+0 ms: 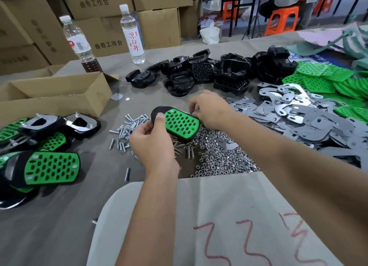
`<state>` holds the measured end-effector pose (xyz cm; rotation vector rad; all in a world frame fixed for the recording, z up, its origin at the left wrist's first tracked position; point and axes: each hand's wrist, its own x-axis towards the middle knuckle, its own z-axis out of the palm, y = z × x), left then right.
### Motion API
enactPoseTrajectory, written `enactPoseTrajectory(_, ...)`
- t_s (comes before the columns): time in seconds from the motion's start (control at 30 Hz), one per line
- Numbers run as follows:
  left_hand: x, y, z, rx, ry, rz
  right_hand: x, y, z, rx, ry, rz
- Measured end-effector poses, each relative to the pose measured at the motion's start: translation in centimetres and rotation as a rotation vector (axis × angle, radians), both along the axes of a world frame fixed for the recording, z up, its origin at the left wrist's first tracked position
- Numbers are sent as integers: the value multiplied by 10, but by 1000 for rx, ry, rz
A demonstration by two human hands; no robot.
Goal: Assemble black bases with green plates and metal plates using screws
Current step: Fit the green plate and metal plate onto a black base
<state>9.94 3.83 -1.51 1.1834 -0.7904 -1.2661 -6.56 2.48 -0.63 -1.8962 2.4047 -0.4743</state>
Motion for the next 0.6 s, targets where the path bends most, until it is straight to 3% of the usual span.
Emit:
enactPoseTrajectory(0.17,-2,-1,-4,18,-2,-8,1,2,6,68,115,5)
enactPoseTrajectory(0.23,-2,-2,-4,16,-10,-15,2,16,10,-48,70,-59)
enactPoseTrajectory(0.33,-5,-2,-6,17,-13,-25,8,54,13,-348,-295,-164)
enactPoseTrajectory(0.47,-12,5,-7,11,-8,-71,23,115,10,-490,-684,-167)
enactPoseTrajectory(0.6,-20,15,-8,-42,-45,-116,24,142,-2,-524,-772,-181)
